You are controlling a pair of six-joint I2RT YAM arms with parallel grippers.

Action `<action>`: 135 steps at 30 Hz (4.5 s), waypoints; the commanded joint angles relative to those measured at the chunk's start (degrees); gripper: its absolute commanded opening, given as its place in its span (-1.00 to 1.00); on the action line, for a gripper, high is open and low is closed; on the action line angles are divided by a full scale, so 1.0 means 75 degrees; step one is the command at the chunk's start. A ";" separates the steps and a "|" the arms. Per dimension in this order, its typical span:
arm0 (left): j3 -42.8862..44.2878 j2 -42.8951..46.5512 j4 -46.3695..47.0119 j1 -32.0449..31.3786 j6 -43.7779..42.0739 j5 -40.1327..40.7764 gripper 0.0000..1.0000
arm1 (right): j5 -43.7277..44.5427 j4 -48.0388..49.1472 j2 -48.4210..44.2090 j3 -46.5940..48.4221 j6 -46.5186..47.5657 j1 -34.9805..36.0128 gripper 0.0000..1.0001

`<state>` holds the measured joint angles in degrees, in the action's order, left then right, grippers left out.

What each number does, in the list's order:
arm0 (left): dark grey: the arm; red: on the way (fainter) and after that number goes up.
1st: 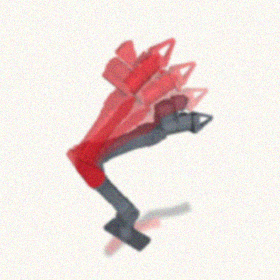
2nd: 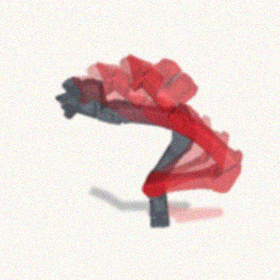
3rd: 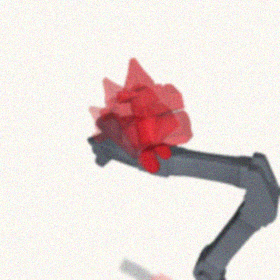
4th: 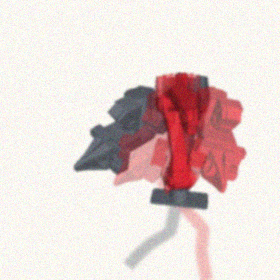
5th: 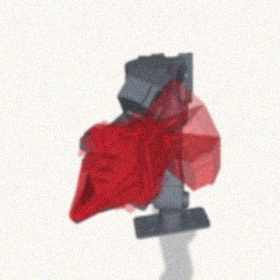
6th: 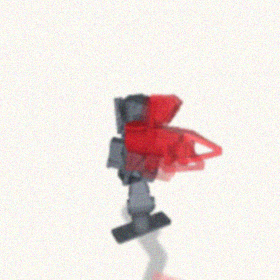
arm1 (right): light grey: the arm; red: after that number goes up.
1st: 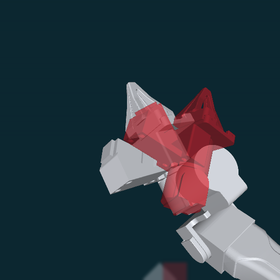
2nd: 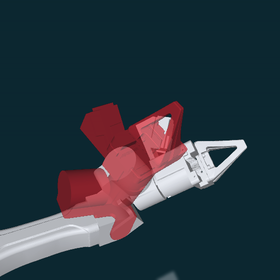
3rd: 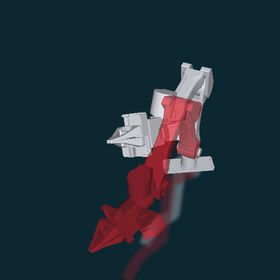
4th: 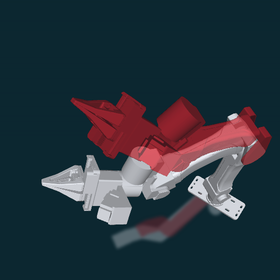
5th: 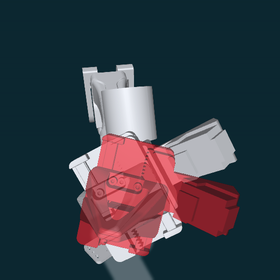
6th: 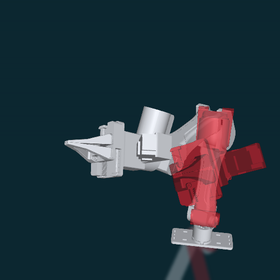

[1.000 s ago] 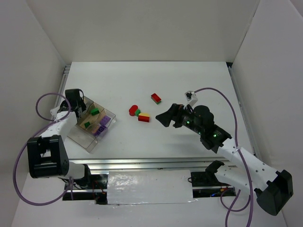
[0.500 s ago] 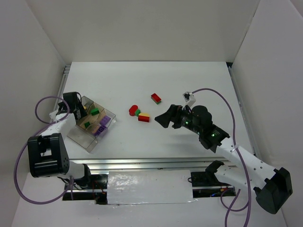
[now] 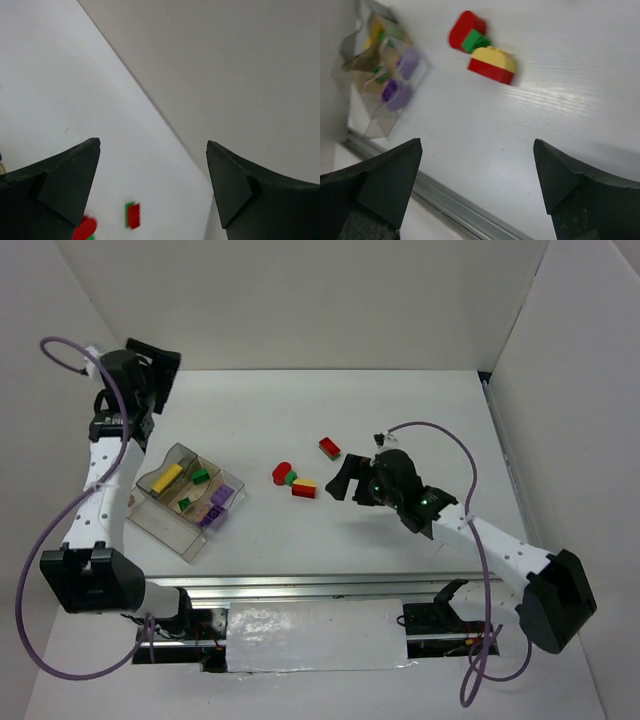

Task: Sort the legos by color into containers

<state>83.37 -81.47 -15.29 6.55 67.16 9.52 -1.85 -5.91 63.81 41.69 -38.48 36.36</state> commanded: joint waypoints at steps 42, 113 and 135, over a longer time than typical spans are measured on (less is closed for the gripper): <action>-0.4355 0.5836 -0.2930 -0.2619 -0.5227 -0.2254 0.99 | 0.1933 -0.2773 0.6971 0.6075 -0.0671 0.1047 0.83; -0.7249 0.6164 0.4581 -0.4435 -0.3341 -0.4761 0.74 | 0.5743 -0.2188 0.2167 0.4718 -0.4515 0.4855 -1.00; -0.7320 0.6843 0.3692 -0.4424 -0.3786 -0.4258 -1.00 | 0.4561 0.0070 0.0519 0.2728 -0.3264 0.4412 0.99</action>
<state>27.68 -31.81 12.12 -26.89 40.47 -23.86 34.54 -12.12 73.95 64.53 -67.07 71.16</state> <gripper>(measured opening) 0.478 0.981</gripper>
